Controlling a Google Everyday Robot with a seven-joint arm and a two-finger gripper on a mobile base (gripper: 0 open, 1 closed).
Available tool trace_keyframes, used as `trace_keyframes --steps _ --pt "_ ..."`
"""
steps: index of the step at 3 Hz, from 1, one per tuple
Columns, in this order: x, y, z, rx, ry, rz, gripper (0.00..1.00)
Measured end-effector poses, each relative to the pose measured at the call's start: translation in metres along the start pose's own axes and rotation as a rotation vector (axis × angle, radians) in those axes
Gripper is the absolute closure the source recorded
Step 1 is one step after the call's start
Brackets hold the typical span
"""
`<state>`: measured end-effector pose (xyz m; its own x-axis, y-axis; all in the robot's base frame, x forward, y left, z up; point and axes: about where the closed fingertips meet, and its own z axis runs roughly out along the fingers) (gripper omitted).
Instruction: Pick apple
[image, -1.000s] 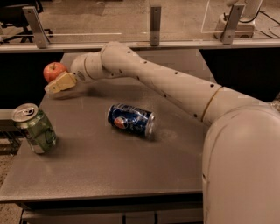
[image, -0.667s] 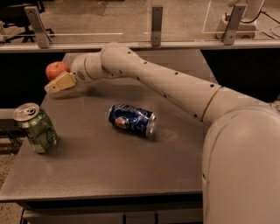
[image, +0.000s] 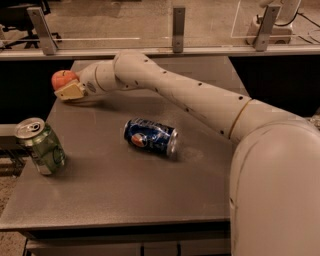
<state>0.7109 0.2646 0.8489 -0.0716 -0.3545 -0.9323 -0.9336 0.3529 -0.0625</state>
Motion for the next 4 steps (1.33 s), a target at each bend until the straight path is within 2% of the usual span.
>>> trace_keyframes --steps 1,2,3,4 --pt "0.000 0.002 0.002 -0.004 0.000 0.000 0.65" --pt "-0.020 0.001 -0.006 -0.003 -0.026 -0.027 0.88" --pt "-0.062 -0.003 -0.031 0.039 -0.053 -0.105 1.00" --pt "-0.101 -0.002 -0.060 0.084 -0.081 -0.183 1.00"
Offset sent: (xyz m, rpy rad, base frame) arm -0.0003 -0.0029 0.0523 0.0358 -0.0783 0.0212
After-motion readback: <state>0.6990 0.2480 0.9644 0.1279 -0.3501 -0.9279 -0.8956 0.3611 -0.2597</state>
